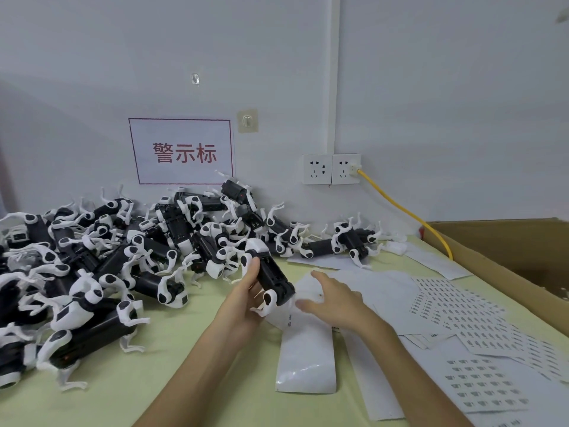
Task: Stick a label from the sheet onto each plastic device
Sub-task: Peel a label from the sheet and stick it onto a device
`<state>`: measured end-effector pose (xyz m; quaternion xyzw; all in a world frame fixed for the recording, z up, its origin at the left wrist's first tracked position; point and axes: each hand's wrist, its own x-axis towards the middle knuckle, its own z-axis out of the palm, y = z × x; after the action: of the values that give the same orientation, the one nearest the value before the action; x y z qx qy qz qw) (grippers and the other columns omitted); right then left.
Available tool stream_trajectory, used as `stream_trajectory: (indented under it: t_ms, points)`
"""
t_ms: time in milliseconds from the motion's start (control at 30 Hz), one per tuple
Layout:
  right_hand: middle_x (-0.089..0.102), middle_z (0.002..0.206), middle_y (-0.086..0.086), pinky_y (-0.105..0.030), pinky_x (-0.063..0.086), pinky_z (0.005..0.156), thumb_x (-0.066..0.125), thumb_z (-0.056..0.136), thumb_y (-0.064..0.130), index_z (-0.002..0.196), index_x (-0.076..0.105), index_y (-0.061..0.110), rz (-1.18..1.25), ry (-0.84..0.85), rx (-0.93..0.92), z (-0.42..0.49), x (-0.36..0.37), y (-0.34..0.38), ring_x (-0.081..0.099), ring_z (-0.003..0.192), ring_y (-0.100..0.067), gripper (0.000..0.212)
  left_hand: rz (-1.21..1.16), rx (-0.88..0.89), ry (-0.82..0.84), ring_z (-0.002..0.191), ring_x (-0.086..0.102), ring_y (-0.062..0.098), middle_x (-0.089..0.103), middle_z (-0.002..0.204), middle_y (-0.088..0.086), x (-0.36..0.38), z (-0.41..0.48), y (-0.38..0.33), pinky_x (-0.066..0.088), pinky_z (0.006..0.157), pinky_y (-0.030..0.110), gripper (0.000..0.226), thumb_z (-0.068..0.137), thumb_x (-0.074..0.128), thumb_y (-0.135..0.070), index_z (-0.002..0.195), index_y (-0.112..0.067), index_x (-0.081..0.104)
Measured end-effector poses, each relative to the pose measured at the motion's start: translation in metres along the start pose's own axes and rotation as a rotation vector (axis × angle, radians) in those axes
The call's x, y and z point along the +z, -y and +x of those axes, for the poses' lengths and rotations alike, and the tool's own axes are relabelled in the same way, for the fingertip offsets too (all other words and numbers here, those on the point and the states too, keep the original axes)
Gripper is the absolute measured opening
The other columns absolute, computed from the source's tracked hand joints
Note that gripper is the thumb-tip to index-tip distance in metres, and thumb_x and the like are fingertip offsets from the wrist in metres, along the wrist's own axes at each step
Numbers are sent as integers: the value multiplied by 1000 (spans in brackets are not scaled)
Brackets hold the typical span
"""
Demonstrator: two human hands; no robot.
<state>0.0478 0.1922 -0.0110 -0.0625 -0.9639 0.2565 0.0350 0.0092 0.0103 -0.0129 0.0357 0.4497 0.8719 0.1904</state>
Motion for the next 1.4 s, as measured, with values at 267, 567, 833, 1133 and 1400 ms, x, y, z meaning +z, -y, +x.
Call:
stream_trajectory:
  t_ms: [267,567,833,1133,1400]
  points:
    - [41,151,1,-41,18,115,72,81,53,153,25,28,-100,41,-18,2,11,-5,37,139,-23,90,-7,31,-56,88,67,15,74,100,3,-9,2,-11,48,75,28,46,89,63,-61,106,-20,75]
    - [62,119,14,-20,43,78,72,83,25,129,58,33,388,-347,-116,6,3,-3,59,111,-12,49,-38,-94,33,98,64,29,71,111,12,-3,-5,-14,44,96,41,51,86,63,-65,100,-18,76]
    - [53,136,11,-33,43,100,73,83,38,141,48,30,416,-458,-66,6,-2,-1,51,125,-15,64,38,-69,204,85,73,21,72,105,4,4,-9,-9,52,82,32,46,88,66,-51,110,-11,79]
    - [64,96,14,-36,50,86,75,84,12,86,74,23,279,-560,-408,1,5,5,61,95,-10,10,60,-27,149,80,70,22,72,97,7,1,-5,-3,52,75,29,49,80,72,-52,105,-11,79]
    - [67,95,22,-24,50,72,74,86,32,93,74,34,320,-505,-380,2,10,3,65,82,0,7,21,-15,186,80,75,26,75,98,14,4,-9,-4,58,61,26,48,87,66,-49,99,-5,81]
